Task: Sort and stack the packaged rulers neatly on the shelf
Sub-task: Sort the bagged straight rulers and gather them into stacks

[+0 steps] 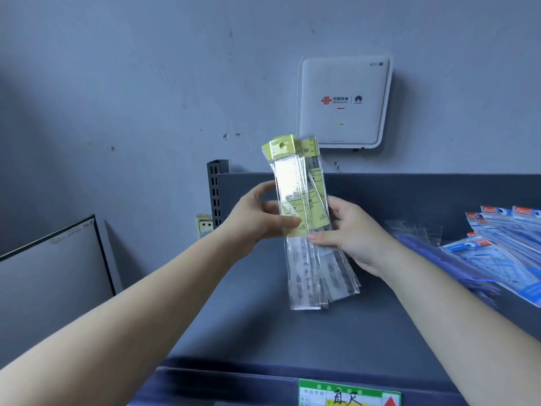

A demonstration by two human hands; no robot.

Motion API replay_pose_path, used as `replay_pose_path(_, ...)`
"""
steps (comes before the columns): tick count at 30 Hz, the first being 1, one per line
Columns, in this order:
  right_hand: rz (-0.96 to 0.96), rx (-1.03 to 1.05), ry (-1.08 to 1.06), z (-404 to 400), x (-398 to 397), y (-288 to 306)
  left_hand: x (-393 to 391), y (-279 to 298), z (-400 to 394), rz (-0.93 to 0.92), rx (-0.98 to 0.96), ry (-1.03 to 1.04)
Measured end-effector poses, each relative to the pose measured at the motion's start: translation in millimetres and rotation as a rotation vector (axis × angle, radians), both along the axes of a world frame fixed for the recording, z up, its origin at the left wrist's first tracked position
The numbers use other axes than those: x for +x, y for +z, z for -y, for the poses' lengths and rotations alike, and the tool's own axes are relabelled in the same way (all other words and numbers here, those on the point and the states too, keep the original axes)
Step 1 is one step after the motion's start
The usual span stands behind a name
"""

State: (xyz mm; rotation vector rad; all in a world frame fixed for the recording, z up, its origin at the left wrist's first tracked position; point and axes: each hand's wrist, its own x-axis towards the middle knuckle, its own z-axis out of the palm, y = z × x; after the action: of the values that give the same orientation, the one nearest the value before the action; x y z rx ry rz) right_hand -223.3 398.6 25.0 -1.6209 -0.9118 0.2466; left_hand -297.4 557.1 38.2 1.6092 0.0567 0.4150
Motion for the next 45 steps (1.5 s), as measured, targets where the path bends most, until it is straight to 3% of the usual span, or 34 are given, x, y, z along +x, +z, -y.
replay_pose_path(6,0.190,0.093,-0.136,-3,-7,7,-9,15,11,0.179,0.214,0.087)
replay_pose_path(11,0.023,-0.064,-0.042,1,-13,-6,-16,-6,28,0.105,0.383,0.023)
replay_pose_path(16,-0.023,-0.114,-0.046,-2,-8,-5,-10,-3,41,0.007,0.221,-0.025)
replay_pose_path(21,-0.064,0.015,-0.039,-6,-11,3,-10,6,44,0.004,0.112,-0.037)
replay_pose_path(27,0.046,-0.337,-0.075,15,-15,-13,-24,-16,48,-0.100,0.172,-0.144)
replay_pose_path(34,-0.123,0.056,-0.155,3,-23,-17,-23,-19,71,0.015,0.137,-0.177)
replay_pose_path(38,-0.048,0.016,-0.150,9,-18,-8,-25,-6,63,0.085,0.281,-0.091)
replay_pose_path(45,0.007,0.007,-0.076,5,-15,26,-21,27,55,0.107,0.349,0.022)
